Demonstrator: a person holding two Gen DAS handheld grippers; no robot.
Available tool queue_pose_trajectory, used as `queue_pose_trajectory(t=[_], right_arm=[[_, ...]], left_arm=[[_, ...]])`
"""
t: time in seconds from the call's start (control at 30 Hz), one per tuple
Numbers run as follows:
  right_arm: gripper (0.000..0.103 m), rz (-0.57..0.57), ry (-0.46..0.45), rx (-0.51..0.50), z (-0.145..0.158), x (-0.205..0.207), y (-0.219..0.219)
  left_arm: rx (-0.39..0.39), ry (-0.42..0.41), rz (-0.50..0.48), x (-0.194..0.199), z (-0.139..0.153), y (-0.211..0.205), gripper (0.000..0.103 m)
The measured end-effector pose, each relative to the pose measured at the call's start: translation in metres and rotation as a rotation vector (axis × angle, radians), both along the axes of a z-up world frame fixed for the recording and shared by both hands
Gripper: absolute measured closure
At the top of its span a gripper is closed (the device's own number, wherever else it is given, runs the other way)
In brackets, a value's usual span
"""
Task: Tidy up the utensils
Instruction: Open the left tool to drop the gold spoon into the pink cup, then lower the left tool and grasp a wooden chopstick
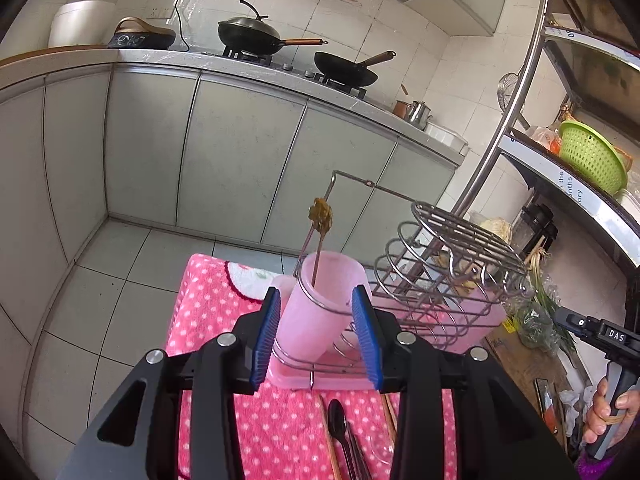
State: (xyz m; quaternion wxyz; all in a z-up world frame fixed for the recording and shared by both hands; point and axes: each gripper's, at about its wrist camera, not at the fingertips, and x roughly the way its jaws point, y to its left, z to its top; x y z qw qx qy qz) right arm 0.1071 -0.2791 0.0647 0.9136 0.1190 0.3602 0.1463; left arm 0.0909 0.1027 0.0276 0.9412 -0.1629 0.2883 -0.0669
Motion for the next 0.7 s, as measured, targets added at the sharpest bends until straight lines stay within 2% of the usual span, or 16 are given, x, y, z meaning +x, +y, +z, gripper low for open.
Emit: queue_pose_trajectory(t=[0.17,0.37,0.53,0.7], right_arm=[[0.064,0.028,0.038,0.026,-0.029,-0.025,0.012],[0.064,0.056,0.104,0.034,-0.064,-0.039,0.026],[0.064,0.094,0.193,0.070,-0.095,-0.040,0.037],[0.064,0.128,0.303,0.130,-0.130,-0.033,0.048]], left_arm=[[-0.007,0.076,-0.017,-0.020,-0.018,-0.009,0.067],[0.019,0.198,-0.054,-0.034,-0.056,-0.030,0.067],[0.002,0.277,-0.081,-0.041,-0.084,-0.041,0.068],[-0.021,0.314,-0.091,-0.046,-0.099,-0.044,0.069]])
